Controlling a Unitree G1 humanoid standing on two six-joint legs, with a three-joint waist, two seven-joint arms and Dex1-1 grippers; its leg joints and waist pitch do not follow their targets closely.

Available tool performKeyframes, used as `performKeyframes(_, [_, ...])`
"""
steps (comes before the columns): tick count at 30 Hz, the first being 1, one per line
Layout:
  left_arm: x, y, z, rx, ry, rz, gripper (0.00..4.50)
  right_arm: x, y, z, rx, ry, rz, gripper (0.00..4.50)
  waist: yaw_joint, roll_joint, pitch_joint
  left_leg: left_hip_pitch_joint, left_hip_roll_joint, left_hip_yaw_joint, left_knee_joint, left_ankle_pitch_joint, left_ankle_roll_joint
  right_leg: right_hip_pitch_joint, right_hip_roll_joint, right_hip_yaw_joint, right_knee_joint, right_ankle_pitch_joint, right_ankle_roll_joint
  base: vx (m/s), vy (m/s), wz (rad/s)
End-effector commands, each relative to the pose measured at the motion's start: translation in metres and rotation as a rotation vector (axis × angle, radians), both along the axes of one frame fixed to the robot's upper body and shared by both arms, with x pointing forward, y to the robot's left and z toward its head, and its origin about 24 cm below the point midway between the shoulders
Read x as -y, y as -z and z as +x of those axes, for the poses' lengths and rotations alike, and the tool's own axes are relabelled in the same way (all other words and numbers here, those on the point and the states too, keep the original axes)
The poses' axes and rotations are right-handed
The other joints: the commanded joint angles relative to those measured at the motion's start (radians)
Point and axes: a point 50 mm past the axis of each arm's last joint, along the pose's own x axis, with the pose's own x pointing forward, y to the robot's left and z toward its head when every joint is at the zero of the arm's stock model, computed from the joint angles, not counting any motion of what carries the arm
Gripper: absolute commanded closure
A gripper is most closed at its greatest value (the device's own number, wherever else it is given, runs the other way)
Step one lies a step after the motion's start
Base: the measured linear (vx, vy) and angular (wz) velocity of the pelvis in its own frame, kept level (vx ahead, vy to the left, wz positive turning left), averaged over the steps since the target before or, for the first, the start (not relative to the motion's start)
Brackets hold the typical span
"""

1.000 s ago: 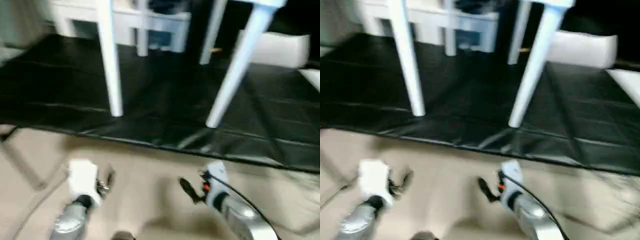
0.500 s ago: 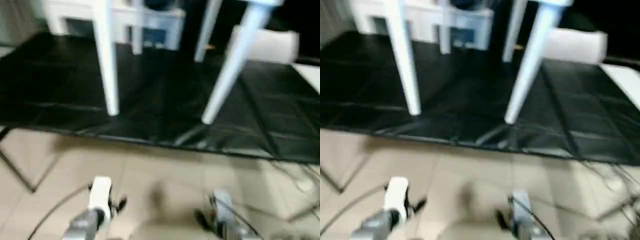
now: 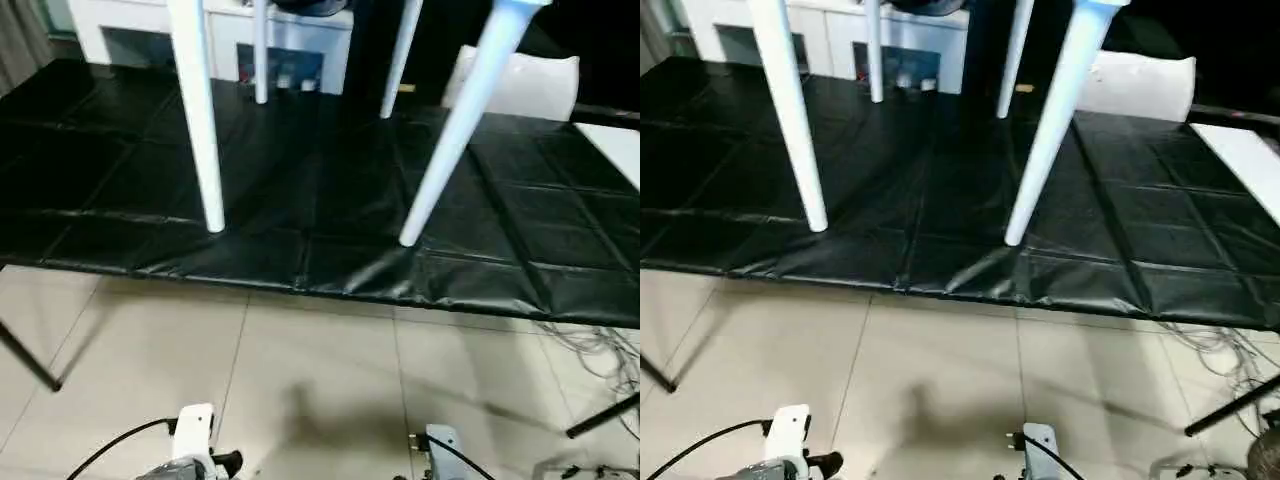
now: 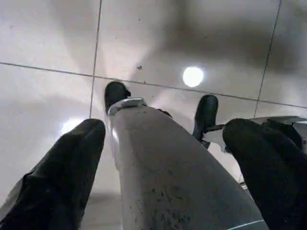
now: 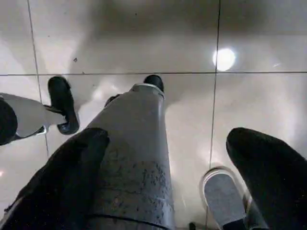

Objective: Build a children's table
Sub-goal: Flip table

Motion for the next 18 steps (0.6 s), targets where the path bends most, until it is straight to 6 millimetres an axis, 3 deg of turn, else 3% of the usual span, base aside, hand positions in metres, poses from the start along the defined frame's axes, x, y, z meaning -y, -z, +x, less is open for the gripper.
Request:
performKeyframes(1, [0.0051, 0.0056, -0.0121, -0.053, -0.006, -0.016, 0.04, 0.0014, 0.0001, -0.0004, -0.005, 0.003, 0.001, 0.0, 0.006, 0.01, -0.023, -0.005, 0.08, -0.019, -0.093, -0.245, 0.032, 0.016, -0.122, 0.067, -0.102, -0.243, -0.208, 0.0, 0.0, 0.0])
performKeyframes(10, [0.0051, 0.0056, -0.0121, -0.053, -0.006, -0.016, 0.04, 0.0014, 0.0001, -0.0004, -0.005, 0.003, 0.001, 0.0, 0.009, 0.009, -0.026, -0.009, 0.081, -0.014, -0.093, -0.201, 0.041, 0.017, -0.12, 0.067, -0.096, -0.173, -0.212, 0.0, 0.0, 0.0])
performKeyframes(18, [0.0051, 0.0056, -0.0121, -0.053, -0.006, -0.016, 0.04, 0.0014, 0.0001, -0.0004, -0.005, 0.003, 0.001, 0.0, 0.008, 0.01, -0.022, -0.008, 0.083, -0.015, -0.097, -0.238, 0.033, 0.013, -0.122, 0.068, -0.103, -0.235, -0.203, 0.0, 0.0, 0.0])
